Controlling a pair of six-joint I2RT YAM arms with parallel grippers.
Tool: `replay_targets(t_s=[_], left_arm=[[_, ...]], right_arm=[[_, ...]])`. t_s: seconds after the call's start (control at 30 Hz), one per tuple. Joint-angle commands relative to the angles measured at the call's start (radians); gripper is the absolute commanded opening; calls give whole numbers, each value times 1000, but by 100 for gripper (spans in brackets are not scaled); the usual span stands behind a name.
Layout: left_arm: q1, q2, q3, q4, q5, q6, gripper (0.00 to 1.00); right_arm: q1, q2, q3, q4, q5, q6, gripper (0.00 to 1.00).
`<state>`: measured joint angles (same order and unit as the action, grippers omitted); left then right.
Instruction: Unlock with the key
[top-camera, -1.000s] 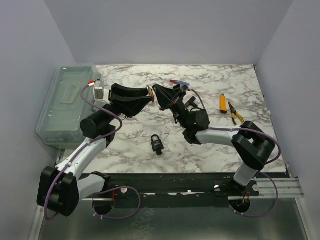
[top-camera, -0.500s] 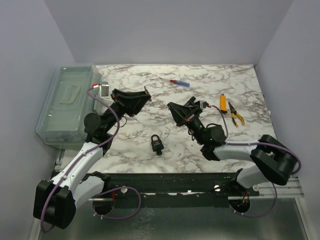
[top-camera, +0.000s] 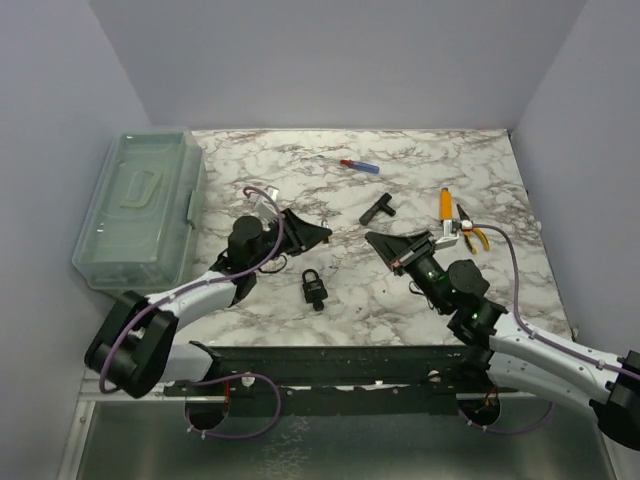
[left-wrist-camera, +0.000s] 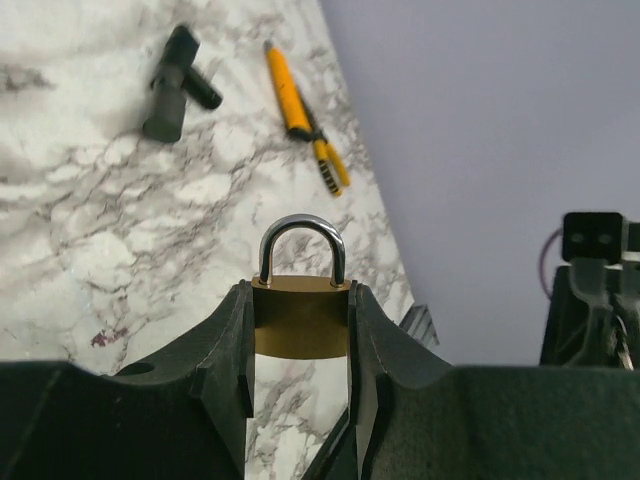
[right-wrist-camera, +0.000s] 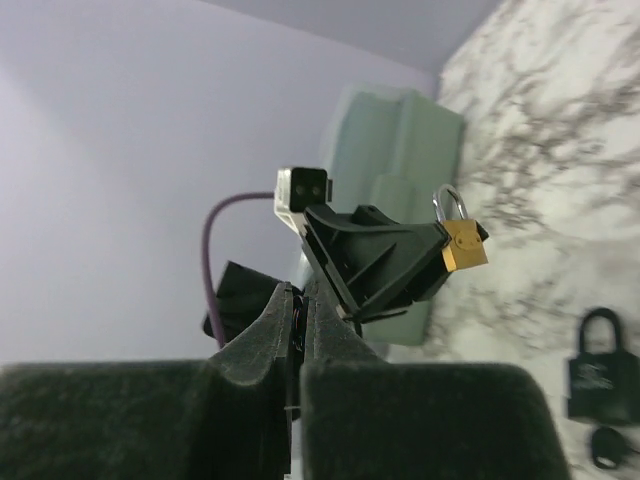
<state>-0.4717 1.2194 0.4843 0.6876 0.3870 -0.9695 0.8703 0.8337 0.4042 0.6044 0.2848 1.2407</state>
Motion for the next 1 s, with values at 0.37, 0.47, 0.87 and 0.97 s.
replay_targets(t_s=[0.37, 0.47, 0.87, 0.97], left_arm=[[-215, 527, 279, -267, -327, 41, 12], [-232, 563, 302, -304, -349, 56, 29], [-266, 515, 338, -443, -424, 134, 96], [-274, 458, 335, -462, -414, 169, 99]], right_arm=[[2, -235, -41, -483, 47, -214, 0], [2, -251, -54, -489, 46, -221, 0], [2, -232, -51, -488, 53, -252, 0], [2, -225, -40, -490, 57, -272, 0]])
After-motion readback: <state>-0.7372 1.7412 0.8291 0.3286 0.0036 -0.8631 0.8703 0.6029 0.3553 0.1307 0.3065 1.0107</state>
